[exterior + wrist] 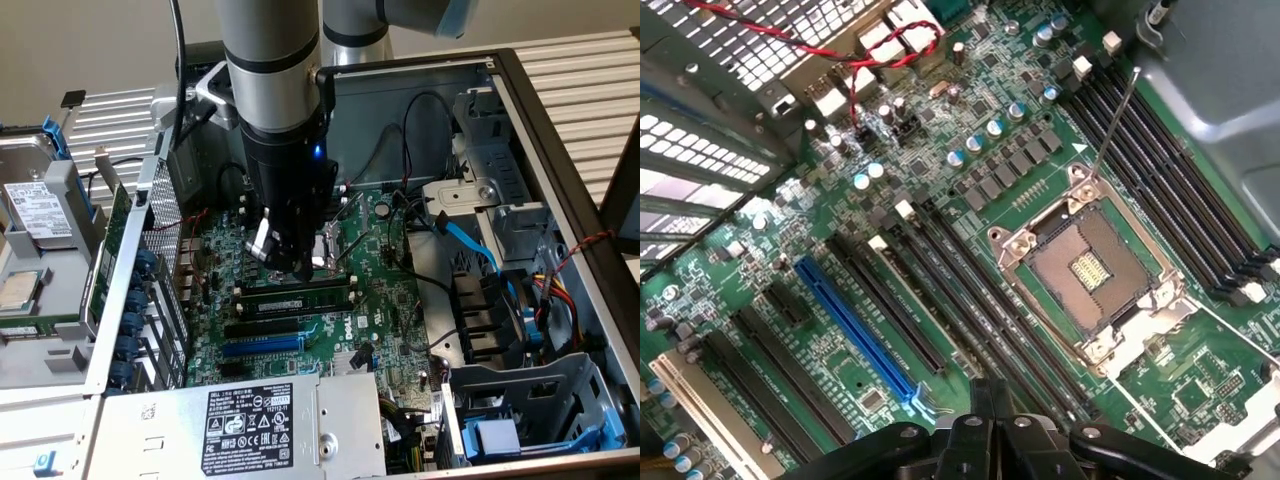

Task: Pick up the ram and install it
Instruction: 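Press down the ram until it locks into place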

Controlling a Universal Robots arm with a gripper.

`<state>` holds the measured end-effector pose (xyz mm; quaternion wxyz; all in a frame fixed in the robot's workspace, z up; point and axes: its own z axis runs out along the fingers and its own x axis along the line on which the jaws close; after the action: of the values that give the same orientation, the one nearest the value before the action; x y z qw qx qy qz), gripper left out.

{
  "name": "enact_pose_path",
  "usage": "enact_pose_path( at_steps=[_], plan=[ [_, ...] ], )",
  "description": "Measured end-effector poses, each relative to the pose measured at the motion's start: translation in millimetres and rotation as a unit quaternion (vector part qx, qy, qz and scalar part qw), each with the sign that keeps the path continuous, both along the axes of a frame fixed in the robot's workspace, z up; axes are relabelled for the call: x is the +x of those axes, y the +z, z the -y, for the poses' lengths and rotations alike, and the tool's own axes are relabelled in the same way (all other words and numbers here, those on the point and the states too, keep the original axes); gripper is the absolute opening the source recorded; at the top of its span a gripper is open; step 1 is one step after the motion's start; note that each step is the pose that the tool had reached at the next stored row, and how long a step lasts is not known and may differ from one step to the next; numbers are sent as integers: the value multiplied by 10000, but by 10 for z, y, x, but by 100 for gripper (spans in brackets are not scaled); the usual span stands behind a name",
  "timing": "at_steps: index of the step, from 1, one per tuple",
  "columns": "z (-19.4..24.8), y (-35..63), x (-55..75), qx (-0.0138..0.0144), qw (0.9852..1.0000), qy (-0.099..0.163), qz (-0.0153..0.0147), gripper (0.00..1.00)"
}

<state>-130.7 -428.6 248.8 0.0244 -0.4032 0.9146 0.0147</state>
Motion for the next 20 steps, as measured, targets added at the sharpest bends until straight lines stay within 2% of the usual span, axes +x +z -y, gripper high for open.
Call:
enact_pose_path(
  at_steps=[5, 10, 15, 20],
  plan=[
    [0, -7, 0, 0, 9992, -394, 0, 11],
    [0, -14, 0, 0, 9969, -784, 0, 11],
    [0, -22, 0, 0, 9932, -1166, 0, 11],
    [0, -30, 0, 0, 9879, -1553, 0, 11]
  ],
)
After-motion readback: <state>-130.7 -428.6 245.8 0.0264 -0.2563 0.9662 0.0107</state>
